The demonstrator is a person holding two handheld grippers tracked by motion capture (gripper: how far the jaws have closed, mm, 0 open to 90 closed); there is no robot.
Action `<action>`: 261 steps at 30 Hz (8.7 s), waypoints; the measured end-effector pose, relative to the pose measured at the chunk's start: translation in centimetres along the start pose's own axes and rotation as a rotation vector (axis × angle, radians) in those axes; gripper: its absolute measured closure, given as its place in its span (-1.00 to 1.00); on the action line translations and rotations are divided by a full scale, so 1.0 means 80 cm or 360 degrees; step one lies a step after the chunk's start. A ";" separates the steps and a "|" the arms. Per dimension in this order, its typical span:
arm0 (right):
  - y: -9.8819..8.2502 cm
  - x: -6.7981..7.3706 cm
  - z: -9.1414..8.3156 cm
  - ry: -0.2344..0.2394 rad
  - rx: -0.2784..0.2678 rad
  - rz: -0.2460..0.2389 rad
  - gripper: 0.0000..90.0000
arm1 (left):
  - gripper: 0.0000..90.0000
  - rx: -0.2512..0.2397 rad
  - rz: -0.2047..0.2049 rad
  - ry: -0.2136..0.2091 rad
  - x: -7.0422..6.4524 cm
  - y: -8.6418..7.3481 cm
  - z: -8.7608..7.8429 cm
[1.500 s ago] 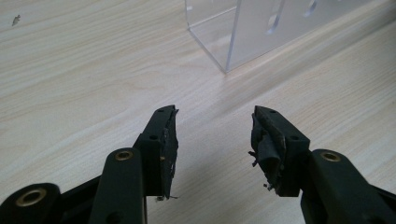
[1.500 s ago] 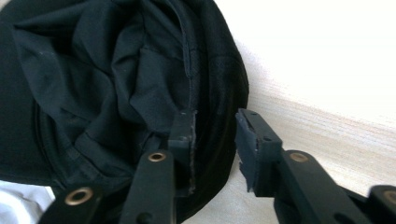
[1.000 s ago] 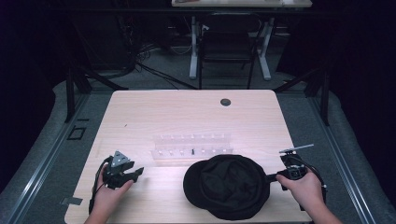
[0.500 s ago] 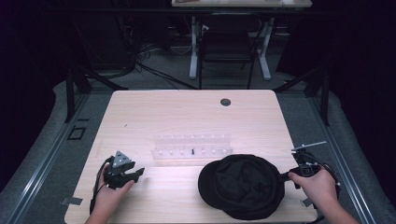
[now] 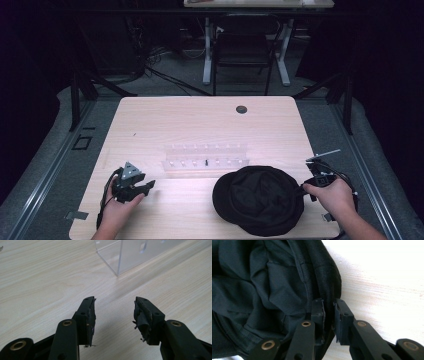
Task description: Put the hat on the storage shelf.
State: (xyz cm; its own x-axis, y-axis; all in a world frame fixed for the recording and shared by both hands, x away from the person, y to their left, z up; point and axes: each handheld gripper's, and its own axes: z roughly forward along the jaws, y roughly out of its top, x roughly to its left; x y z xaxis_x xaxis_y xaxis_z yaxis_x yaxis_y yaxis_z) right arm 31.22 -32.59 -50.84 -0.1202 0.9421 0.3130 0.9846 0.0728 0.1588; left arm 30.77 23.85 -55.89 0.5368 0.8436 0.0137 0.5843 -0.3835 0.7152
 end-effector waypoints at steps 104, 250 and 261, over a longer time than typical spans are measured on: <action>0.049 0.070 -0.222 0.0891 -0.0439 0.0070 0.96 | 0.08 0.0035 0.0005 -0.0006 0.001 -0.001 0.003; 0.185 0.231 -0.118 0.1368 -0.0627 -0.0104 0.89 | 0.53 -0.0294 0.0504 -0.0326 -0.151 0.160 -0.012; 0.185 0.235 -0.117 0.1378 -0.0628 -0.0108 0.88 | 0.64 -0.0326 0.0558 -0.0312 -0.165 0.174 -0.014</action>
State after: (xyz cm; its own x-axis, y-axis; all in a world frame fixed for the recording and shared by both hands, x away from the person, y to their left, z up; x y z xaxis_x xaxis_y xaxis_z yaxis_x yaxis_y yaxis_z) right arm 42.36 -16.83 -33.86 -0.3834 0.3590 0.8509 0.8773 -0.1463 0.4570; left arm 31.12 7.80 -45.34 0.7978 0.5809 0.1615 0.2245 -0.5348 0.8146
